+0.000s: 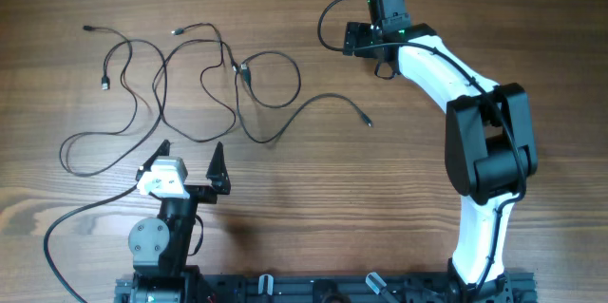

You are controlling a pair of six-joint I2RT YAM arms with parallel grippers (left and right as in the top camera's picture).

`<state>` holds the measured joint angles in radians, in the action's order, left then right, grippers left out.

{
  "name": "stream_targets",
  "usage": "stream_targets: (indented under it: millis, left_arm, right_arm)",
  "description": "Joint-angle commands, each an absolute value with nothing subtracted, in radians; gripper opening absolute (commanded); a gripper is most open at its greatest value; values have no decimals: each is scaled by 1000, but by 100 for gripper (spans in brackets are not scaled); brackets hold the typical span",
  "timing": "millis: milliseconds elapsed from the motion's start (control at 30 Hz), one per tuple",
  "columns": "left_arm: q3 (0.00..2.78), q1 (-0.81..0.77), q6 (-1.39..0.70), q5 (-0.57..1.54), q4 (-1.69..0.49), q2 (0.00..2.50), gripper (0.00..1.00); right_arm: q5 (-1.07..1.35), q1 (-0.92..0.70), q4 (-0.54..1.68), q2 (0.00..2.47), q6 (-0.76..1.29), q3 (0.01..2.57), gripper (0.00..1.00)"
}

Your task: Untangle cables

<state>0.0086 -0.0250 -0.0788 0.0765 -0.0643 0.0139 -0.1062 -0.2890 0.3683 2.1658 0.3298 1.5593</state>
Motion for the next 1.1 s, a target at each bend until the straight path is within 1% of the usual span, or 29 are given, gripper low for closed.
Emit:
stream_targets:
  millis: [0, 1067]
  left_arm:
    - [6, -20, -56, 66, -73, 5, 100]
    - [6, -20, -56, 66, -73, 5, 100]
  right_arm:
    - [-120, -289, 367, 2186, 315, 1557, 100]
    - [-120, -289, 356, 2187, 316, 1557, 100]
